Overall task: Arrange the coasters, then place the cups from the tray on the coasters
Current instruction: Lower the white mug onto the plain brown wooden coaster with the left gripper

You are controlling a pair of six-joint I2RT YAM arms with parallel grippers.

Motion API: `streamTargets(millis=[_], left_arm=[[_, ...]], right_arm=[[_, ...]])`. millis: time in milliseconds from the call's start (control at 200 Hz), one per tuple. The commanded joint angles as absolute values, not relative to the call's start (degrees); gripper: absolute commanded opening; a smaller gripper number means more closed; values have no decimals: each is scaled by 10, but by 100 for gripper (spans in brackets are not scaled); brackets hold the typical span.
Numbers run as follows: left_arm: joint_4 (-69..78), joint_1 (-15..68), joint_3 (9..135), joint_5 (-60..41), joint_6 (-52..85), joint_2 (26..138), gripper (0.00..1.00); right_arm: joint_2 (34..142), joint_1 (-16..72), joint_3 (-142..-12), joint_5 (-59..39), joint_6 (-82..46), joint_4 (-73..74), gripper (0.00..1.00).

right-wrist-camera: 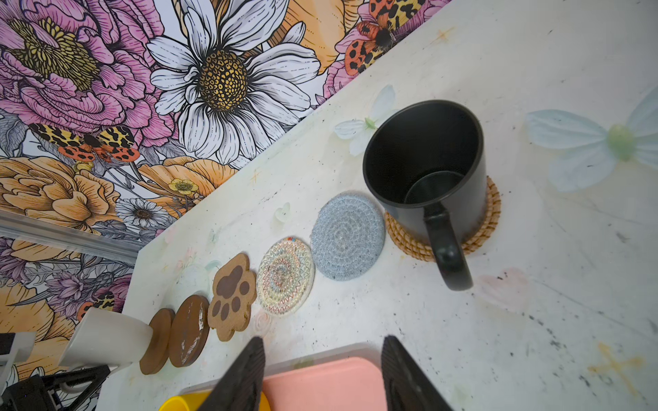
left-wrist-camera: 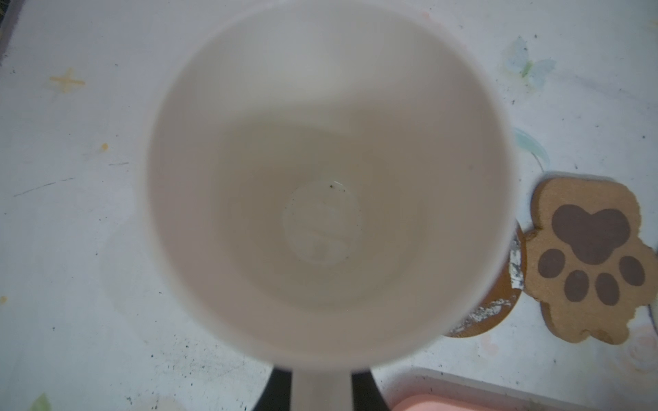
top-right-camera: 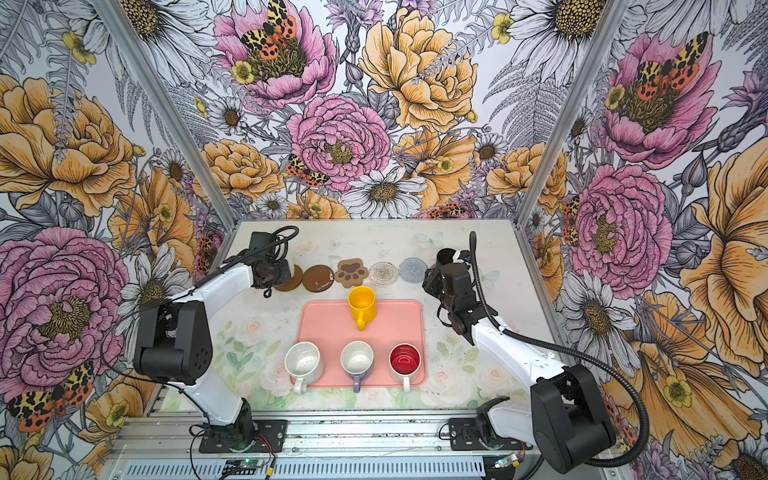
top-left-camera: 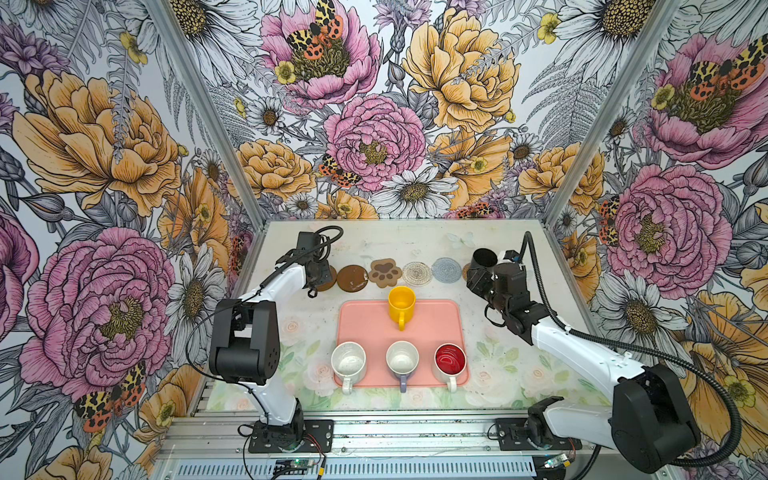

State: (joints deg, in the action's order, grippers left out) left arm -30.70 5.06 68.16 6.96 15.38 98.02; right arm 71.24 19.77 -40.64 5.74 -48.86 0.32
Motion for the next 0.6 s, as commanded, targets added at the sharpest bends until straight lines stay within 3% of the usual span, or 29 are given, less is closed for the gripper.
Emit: streamTargets(millis=[0, 595], left_arm=[[-265, 46, 695, 62, 141, 985, 0], [-266, 46, 692, 61, 137, 1004, 0]], right_arm=[[696, 194, -404, 68, -491, 10, 55], [699, 192, -404, 67, -491, 10, 55]])
